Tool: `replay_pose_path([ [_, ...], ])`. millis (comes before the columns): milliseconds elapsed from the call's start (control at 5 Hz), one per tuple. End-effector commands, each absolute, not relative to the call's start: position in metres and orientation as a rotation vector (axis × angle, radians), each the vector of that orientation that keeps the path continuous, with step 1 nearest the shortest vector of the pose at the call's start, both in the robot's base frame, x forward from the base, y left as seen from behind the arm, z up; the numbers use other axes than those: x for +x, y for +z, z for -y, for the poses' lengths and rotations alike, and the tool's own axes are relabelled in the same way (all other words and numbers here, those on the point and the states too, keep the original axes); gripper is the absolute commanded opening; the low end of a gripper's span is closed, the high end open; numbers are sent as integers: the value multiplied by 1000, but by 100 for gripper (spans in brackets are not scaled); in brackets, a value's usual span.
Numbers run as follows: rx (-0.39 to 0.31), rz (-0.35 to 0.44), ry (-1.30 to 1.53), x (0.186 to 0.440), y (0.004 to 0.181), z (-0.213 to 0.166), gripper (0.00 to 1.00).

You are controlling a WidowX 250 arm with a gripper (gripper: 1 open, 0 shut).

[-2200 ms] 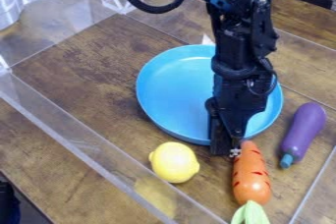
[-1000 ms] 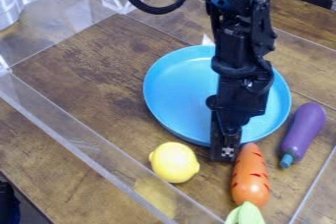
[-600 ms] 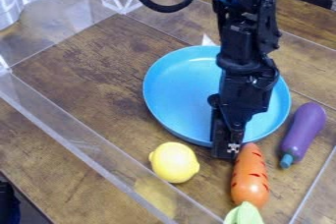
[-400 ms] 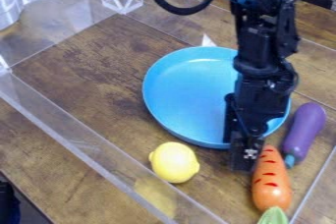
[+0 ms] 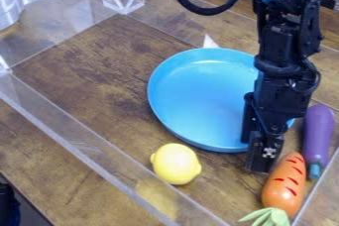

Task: Move the carrot to the left side

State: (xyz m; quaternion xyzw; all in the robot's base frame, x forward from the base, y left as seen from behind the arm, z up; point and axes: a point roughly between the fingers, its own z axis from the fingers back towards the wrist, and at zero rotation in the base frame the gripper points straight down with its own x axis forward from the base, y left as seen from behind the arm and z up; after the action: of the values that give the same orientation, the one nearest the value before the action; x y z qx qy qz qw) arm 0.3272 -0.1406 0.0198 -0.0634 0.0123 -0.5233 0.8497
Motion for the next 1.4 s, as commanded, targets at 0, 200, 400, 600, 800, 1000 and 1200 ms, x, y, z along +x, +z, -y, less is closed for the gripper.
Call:
replay_pose_path([
  [0,-145,-62,-1194,321,6,153,100],
  [200,-148,-63,-1235,322,5,157,100],
  [400,-153,-62,-1229,326,7,159,100],
  [600,-157,-60,-1222,330,8,160,100],
  [800,-161,-58,-1217,334,9,163,100],
  [1000,-167,-57,-1203,332,7,164,100],
  [1200,-173,-56,-1189,329,6,165,100],
])
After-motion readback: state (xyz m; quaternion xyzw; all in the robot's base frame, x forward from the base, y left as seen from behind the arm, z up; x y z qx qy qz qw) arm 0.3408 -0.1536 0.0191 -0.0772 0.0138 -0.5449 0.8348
